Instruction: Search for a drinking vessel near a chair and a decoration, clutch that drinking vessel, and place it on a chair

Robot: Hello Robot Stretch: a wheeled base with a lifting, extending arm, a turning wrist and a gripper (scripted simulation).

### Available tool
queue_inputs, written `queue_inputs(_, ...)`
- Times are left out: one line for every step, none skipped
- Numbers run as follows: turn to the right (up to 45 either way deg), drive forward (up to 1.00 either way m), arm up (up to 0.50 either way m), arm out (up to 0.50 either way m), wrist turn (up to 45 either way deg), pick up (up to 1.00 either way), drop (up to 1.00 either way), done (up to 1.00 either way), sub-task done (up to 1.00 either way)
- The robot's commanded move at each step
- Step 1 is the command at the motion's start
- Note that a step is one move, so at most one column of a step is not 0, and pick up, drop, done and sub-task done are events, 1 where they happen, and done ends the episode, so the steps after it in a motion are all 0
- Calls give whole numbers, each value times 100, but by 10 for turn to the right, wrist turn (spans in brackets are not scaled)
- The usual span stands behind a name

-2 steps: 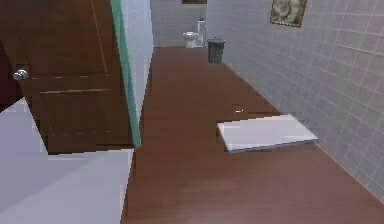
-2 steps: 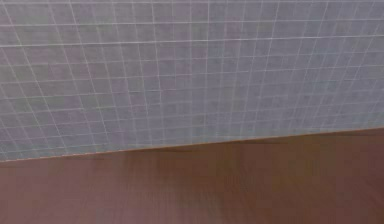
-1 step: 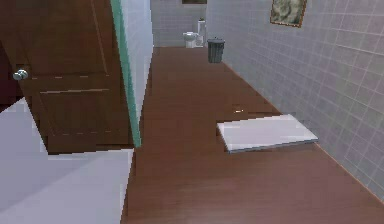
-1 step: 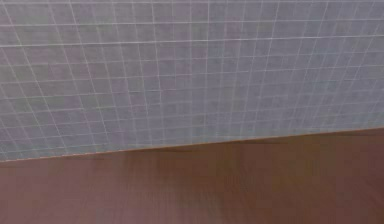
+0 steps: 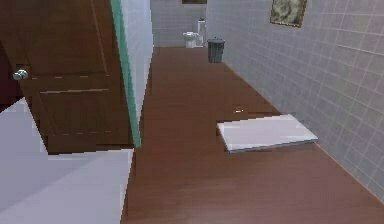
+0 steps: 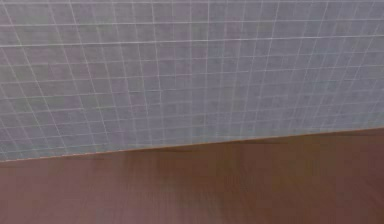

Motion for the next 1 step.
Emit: queue_inputs(450,0,0,0,0,0,0,0,0)
